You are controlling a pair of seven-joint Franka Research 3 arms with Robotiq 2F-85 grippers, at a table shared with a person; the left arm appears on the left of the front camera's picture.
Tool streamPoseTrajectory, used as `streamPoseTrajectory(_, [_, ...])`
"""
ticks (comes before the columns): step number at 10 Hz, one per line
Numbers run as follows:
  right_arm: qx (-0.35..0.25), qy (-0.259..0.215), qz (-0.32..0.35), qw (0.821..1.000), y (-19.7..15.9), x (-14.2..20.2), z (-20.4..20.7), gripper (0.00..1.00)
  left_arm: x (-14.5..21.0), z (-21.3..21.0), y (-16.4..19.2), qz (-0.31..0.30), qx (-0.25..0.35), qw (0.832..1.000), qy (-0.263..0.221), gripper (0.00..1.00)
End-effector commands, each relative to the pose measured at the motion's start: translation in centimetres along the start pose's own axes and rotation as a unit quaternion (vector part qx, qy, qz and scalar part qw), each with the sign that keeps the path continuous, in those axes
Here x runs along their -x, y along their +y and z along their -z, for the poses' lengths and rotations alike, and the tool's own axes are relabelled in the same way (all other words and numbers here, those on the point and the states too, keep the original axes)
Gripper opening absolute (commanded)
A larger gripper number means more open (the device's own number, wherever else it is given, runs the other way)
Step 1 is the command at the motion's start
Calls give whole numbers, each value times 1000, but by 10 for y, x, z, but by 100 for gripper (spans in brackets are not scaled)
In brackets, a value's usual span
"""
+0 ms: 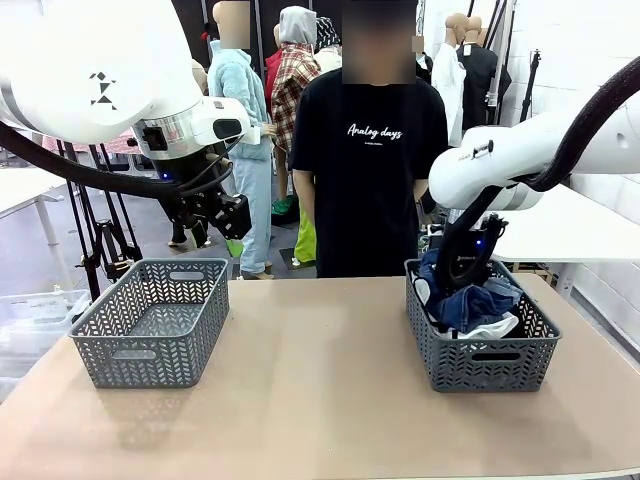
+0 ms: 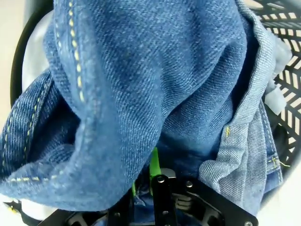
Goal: Sort the tops and bottoms.
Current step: Sort the clothes according to human instructions.
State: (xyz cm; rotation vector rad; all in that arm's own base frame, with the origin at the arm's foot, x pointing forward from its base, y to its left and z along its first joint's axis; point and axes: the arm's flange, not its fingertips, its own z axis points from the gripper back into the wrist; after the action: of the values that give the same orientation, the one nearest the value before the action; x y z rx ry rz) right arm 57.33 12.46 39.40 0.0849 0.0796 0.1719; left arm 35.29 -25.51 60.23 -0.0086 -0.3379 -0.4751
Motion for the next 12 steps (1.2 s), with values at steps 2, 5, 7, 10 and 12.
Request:
streamPoseTrajectory(2, [-34, 39, -14, 999, 1, 3, 50, 0, 3, 0, 1, -3, 6, 1000, 0, 68])
streamPoseTrajectory(5, [-32, 30, -2, 999, 2, 13, 34, 6, 3, 0, 1, -3, 6, 1000, 0, 68])
streamPoseTrajectory(7, [-32, 22, 2, 999, 1, 18, 25, 37, 3, 0, 1, -3, 6, 1000, 0, 68])
streamPoseTrajectory(10, [-21, -14, 4, 1000, 6, 34, -2, 86, 3, 0, 1, -3, 6, 1000, 0, 68])
streamPoseTrajectory(12, [-16, -39, 3, 999, 6, 41, -18, 100, 3, 0, 1, -3, 6, 1000, 0, 68])
